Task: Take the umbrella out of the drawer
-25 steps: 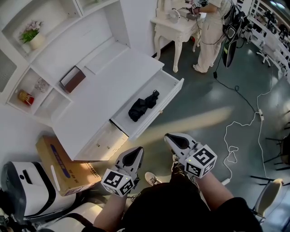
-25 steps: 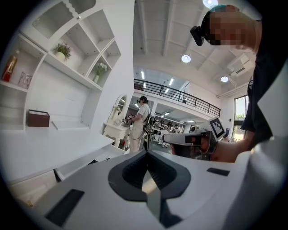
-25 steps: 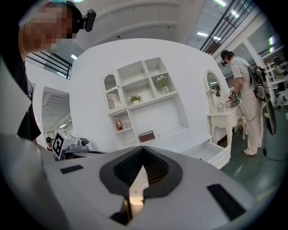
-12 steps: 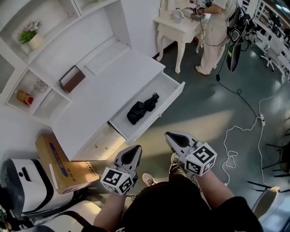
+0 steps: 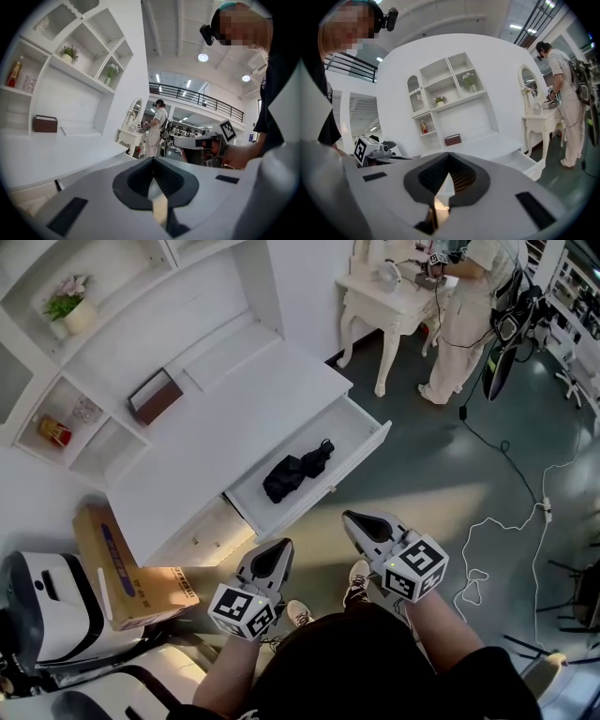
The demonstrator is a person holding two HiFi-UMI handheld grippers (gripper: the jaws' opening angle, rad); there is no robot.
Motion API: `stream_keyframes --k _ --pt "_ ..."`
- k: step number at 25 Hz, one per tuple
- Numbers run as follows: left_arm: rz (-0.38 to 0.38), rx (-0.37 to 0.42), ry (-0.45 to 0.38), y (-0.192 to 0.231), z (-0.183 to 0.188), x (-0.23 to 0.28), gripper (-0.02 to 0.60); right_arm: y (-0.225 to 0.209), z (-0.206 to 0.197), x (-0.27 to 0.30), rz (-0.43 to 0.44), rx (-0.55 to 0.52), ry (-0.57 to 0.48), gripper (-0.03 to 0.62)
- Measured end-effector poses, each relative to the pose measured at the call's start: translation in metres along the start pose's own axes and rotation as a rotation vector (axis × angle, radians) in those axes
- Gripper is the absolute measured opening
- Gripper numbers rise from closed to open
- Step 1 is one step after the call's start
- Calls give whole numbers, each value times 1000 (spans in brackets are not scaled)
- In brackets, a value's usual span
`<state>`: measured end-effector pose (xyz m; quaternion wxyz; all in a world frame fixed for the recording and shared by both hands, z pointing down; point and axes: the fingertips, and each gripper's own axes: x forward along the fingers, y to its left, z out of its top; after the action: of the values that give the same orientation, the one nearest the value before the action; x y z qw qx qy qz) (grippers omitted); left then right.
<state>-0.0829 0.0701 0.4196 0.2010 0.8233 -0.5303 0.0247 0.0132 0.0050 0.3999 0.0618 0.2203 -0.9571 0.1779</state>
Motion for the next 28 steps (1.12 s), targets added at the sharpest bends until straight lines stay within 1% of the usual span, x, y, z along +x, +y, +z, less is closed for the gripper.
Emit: stream_keyframes --k 9,17,28 --pt "47 -14 -10 7 5 28 5 -28 8 10 43 1 10 2" --pt "106 -26 -15 10 9 52 5 -51 13 20 98 -6 30 2" --pt "181 -38 -15 5 13 87 5 -85 18 14 161 3 55 2"
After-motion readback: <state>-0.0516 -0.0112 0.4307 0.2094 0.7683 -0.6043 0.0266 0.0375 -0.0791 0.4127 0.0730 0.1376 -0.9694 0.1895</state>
